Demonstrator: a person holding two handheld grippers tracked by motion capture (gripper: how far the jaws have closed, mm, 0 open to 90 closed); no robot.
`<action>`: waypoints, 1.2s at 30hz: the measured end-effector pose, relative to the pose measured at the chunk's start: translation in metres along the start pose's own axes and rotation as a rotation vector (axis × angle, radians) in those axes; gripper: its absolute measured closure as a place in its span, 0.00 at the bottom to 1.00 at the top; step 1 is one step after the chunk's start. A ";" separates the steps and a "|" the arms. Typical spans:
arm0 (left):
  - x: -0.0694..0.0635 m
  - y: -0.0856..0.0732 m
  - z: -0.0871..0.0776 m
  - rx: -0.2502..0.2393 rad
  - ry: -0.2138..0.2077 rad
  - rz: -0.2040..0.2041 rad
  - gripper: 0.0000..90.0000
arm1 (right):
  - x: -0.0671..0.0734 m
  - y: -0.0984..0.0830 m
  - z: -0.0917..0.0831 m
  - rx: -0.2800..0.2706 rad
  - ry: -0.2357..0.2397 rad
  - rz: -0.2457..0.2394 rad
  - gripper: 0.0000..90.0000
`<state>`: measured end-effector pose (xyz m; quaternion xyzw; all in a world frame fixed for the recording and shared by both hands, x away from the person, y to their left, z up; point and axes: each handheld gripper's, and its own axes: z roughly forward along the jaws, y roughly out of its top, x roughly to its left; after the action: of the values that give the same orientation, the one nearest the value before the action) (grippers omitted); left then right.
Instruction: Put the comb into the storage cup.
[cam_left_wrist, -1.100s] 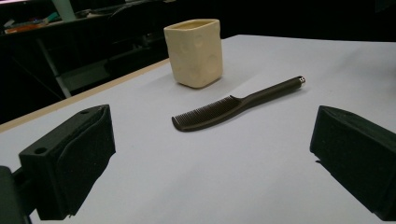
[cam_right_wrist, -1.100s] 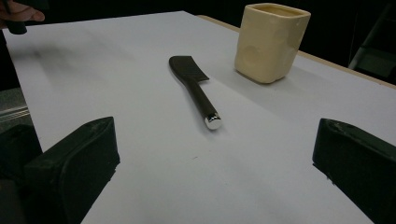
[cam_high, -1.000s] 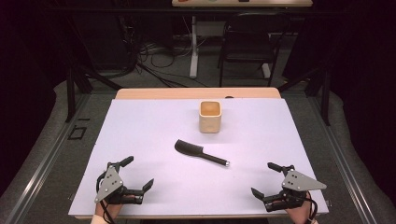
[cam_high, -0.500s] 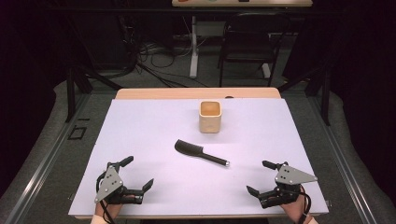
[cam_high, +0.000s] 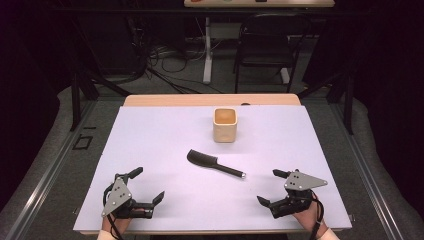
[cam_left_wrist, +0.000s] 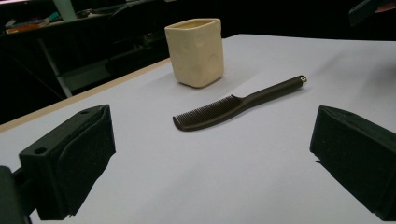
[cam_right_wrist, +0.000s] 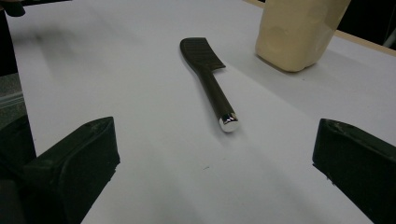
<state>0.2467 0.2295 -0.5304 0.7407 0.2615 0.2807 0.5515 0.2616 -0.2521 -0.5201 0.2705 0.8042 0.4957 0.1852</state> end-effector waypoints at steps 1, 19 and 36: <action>0.000 0.000 0.000 -0.001 0.001 0.001 0.00 | 0.000 0.001 0.002 0.001 0.003 -0.002 0.00; 0.001 0.000 -0.001 0.002 0.002 0.005 0.00 | -0.004 0.010 0.023 0.049 0.043 0.011 0.00; 0.000 0.000 -0.001 -0.004 0.008 0.002 0.00 | -0.003 0.023 0.037 0.088 0.078 0.009 0.00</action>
<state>0.2460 0.2304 -0.5301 0.7387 0.2626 0.2846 0.5517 0.2905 -0.2198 -0.5154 0.2626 0.8305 0.4710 0.1395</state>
